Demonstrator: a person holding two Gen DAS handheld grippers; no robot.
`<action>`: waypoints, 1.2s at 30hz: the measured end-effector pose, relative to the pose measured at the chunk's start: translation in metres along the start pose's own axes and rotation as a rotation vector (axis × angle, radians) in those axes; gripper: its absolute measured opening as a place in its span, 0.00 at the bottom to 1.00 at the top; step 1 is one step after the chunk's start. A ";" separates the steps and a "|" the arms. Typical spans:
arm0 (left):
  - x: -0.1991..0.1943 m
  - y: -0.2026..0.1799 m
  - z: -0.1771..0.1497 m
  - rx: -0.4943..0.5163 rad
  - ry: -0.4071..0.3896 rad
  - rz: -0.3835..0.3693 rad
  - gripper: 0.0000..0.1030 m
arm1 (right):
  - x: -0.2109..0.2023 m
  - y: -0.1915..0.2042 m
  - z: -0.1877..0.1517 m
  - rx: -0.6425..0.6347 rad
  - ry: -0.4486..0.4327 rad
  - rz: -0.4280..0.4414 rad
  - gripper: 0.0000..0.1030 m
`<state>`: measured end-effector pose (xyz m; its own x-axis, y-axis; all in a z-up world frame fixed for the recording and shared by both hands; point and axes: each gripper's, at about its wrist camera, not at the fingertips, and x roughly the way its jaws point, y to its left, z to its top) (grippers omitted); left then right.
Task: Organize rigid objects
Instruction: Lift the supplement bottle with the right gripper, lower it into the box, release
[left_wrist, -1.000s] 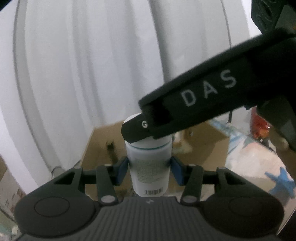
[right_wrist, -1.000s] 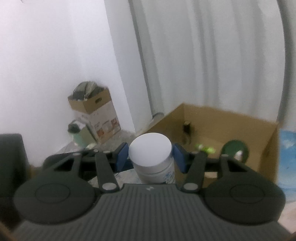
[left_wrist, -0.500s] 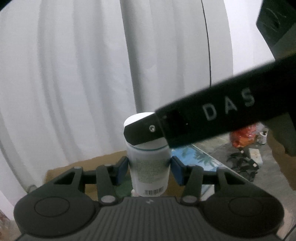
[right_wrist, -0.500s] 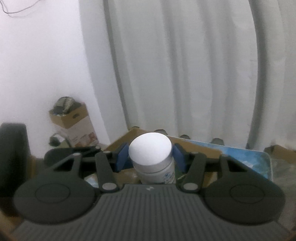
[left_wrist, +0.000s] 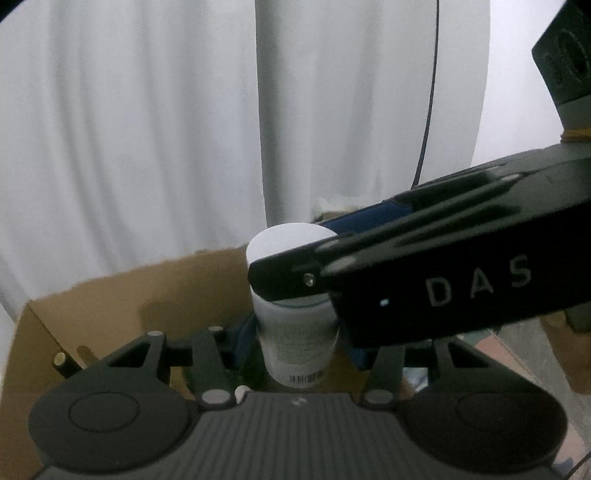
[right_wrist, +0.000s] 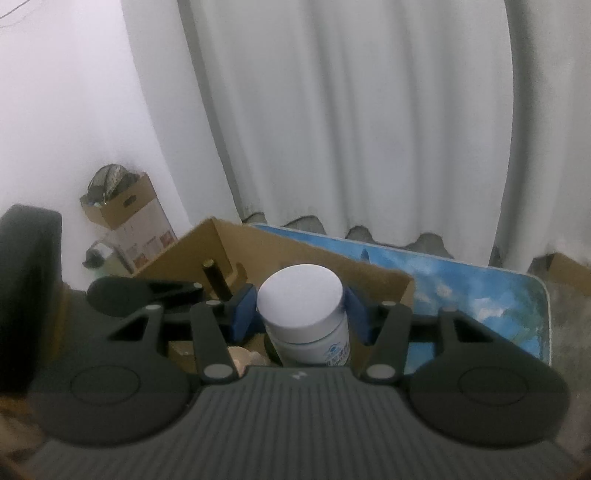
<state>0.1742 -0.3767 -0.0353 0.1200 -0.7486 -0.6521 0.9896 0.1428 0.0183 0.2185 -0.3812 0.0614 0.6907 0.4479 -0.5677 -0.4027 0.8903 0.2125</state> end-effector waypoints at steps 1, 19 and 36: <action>0.006 0.000 0.000 -0.001 0.014 0.001 0.50 | 0.003 -0.002 -0.002 0.003 0.009 0.003 0.51; 0.020 0.013 -0.018 0.032 0.102 0.006 0.53 | 0.056 0.008 -0.020 -0.019 0.148 -0.012 0.51; 0.005 -0.031 -0.046 0.118 0.093 0.091 0.52 | 0.057 0.011 -0.022 -0.047 0.177 -0.020 0.51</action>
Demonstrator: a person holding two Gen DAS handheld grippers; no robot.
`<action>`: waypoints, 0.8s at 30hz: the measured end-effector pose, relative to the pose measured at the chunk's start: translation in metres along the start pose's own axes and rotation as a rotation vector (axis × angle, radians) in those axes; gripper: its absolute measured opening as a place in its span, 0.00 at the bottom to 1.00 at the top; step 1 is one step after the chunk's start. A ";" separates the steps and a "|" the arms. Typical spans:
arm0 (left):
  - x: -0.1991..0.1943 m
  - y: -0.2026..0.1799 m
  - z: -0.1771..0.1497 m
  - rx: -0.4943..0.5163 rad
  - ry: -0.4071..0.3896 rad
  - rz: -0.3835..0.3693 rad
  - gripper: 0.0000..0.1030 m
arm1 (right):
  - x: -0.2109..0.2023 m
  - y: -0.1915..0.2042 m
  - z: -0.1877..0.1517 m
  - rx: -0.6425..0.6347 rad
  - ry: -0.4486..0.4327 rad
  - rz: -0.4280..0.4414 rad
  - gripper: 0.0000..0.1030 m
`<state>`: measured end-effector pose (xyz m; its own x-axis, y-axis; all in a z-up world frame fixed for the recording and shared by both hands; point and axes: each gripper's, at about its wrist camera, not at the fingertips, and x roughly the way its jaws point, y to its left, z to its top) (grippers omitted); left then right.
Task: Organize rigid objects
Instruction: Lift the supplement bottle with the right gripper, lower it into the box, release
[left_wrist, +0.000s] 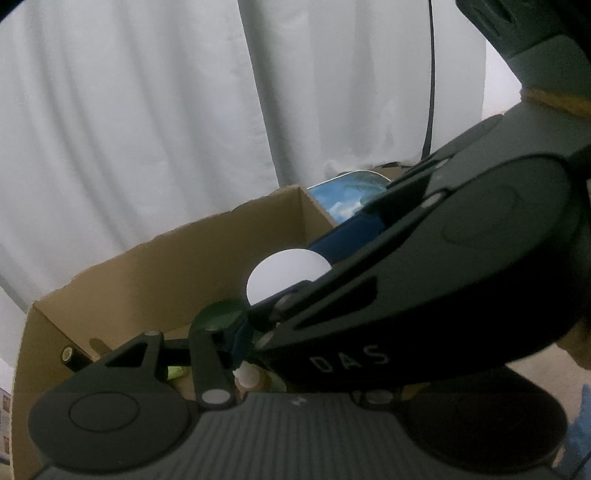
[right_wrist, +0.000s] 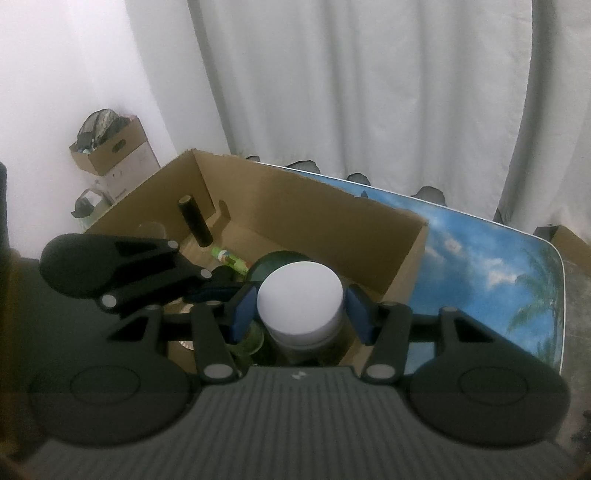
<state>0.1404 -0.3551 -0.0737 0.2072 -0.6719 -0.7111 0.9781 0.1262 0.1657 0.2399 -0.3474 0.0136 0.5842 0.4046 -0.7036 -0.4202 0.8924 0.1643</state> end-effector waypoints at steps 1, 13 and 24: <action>-0.001 0.000 -0.001 0.001 0.000 -0.001 0.51 | 0.000 0.000 0.000 -0.002 0.002 -0.001 0.51; -0.032 -0.004 -0.001 0.005 -0.003 0.005 0.50 | 0.003 0.001 0.003 -0.011 0.019 -0.004 0.53; -0.039 -0.002 -0.005 0.013 -0.027 0.004 0.55 | 0.001 -0.002 0.006 0.024 0.015 0.009 0.57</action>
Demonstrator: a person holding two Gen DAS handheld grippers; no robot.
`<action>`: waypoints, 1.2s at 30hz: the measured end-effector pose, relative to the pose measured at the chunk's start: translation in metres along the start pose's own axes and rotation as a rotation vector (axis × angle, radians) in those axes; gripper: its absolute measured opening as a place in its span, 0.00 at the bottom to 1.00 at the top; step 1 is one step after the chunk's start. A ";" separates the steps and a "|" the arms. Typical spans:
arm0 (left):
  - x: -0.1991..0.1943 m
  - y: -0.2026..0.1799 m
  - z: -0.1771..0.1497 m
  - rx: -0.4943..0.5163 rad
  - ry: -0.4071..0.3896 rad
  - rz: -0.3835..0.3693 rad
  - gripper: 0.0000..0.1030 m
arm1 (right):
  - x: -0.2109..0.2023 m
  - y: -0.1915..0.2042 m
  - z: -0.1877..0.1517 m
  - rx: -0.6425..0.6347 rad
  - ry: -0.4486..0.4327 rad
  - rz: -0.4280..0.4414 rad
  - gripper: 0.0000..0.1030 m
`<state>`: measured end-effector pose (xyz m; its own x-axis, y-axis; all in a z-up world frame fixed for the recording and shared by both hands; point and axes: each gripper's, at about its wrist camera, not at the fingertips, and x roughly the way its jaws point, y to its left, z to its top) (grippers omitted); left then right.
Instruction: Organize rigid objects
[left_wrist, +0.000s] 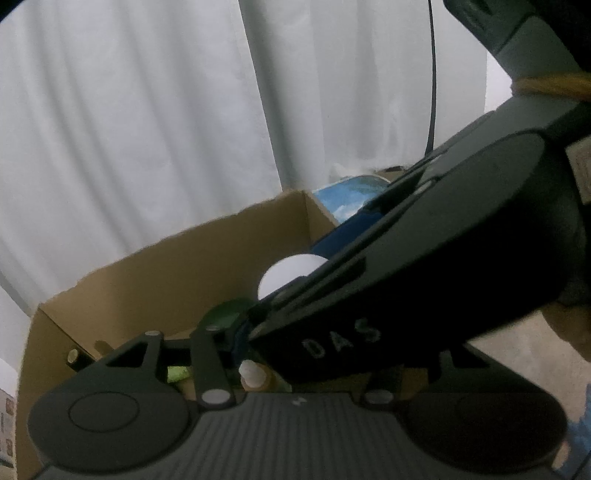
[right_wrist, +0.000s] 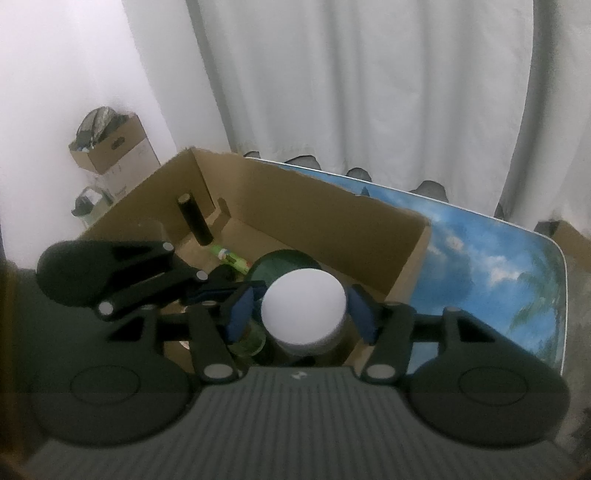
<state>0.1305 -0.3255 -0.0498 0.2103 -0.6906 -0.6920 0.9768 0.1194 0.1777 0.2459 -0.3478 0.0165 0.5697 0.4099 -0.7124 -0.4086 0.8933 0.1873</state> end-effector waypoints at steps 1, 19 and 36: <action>-0.003 0.000 -0.001 0.000 -0.007 -0.004 0.59 | -0.002 0.000 0.000 0.009 -0.006 0.002 0.61; -0.146 0.014 -0.045 -0.061 -0.186 0.033 0.90 | -0.151 0.034 -0.015 0.111 -0.295 -0.036 0.78; -0.246 0.073 -0.159 -0.404 -0.122 0.265 1.00 | -0.230 0.138 -0.150 0.293 -0.473 -0.244 0.99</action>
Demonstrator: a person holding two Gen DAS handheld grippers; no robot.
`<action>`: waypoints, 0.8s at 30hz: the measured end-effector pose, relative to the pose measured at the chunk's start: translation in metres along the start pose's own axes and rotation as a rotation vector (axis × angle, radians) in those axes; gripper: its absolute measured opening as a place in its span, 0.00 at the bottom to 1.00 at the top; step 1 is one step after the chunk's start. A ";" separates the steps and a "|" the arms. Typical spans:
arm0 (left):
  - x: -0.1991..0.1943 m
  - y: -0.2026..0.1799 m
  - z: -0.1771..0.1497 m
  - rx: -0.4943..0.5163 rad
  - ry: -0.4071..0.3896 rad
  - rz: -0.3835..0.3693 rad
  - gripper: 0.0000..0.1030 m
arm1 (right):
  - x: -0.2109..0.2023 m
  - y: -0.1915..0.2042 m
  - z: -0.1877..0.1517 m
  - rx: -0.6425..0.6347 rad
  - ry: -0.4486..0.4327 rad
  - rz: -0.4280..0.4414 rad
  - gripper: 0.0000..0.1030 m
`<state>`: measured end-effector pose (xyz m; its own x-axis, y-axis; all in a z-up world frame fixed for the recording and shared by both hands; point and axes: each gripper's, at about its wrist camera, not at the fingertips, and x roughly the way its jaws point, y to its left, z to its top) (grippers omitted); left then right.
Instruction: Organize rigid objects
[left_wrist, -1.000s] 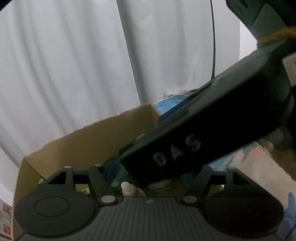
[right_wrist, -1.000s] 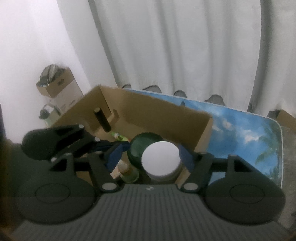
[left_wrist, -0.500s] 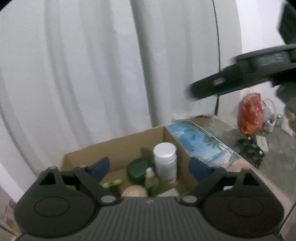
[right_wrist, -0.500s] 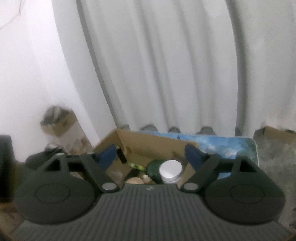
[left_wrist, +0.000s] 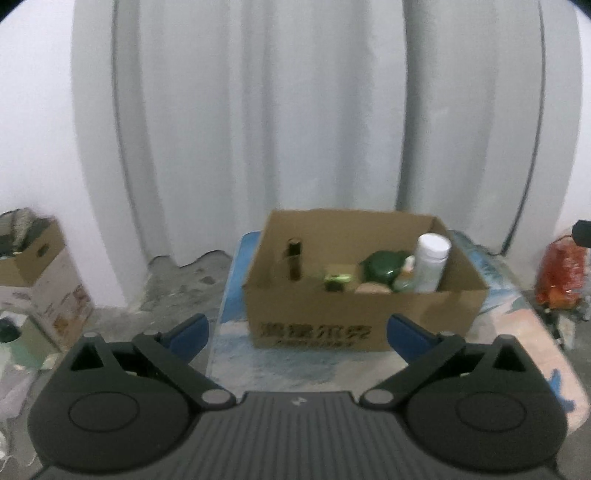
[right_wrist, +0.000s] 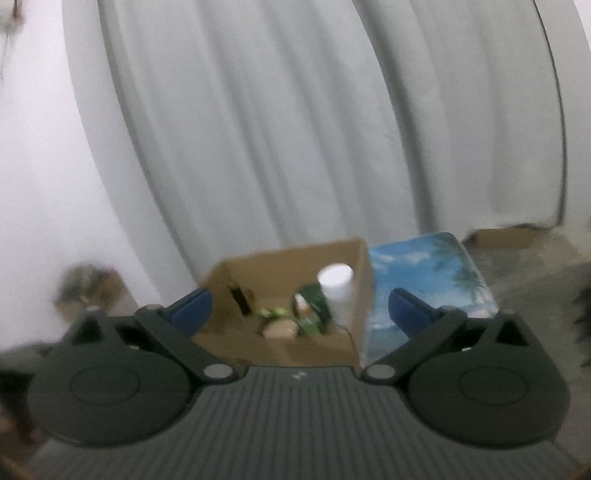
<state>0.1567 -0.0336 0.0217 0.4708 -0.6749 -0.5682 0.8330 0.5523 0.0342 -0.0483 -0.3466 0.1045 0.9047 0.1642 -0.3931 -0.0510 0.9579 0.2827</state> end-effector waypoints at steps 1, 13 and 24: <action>0.004 -0.002 -0.001 0.003 0.012 0.016 1.00 | 0.003 0.006 -0.002 -0.023 0.008 -0.023 0.99; 0.058 -0.021 0.019 0.086 0.138 0.063 1.00 | 0.050 0.056 -0.028 -0.159 0.048 -0.239 0.99; 0.094 -0.030 0.036 0.029 0.215 -0.001 1.00 | 0.113 0.060 -0.030 -0.105 0.210 -0.188 0.99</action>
<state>0.1861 -0.1311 -0.0034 0.3998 -0.5534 -0.7307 0.8429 0.5353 0.0557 0.0382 -0.2638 0.0512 0.7959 0.0162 -0.6052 0.0558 0.9934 0.1001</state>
